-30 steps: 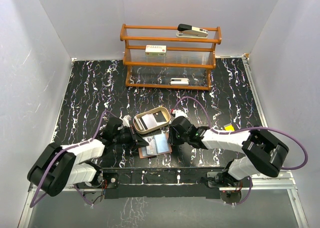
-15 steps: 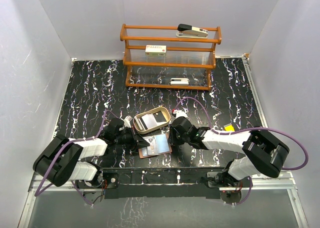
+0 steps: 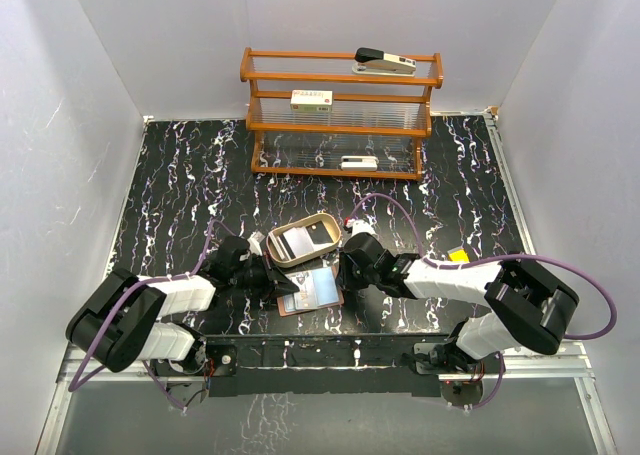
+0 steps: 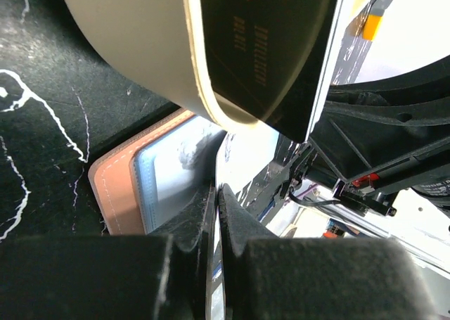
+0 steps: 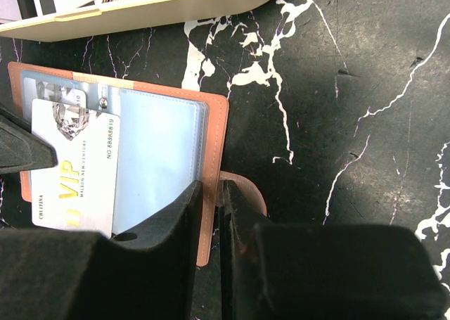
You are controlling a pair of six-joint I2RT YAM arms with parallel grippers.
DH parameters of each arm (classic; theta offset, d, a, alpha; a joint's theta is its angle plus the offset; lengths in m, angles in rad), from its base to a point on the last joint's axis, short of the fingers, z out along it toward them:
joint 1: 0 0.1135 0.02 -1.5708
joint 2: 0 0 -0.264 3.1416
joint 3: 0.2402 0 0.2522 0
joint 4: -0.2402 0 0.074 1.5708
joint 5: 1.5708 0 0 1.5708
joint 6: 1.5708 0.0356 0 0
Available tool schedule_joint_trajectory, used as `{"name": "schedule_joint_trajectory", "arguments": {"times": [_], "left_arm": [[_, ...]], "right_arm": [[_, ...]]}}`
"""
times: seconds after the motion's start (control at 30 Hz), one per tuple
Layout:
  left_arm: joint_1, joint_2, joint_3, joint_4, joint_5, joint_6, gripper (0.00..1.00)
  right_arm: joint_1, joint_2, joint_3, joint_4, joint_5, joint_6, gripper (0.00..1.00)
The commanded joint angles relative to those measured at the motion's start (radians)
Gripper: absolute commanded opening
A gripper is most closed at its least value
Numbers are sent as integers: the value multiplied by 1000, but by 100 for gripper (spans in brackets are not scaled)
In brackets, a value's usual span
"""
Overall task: Put the credit cards into the card holder
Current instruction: Insert the credit card into the card holder.
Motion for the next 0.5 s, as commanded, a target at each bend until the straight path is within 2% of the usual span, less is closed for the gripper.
{"name": "schedule_joint_trajectory", "arguments": {"times": [0.0, 0.47], "left_arm": [[-7, -8, -1, -56, -54, -34, 0], [-29, -55, 7, -174, -126, -55, 0]], "right_arm": [[5, -18, -8, -43, 14, 3, 15], [5, -15, -14, -22, 13, 4, 15]]}}
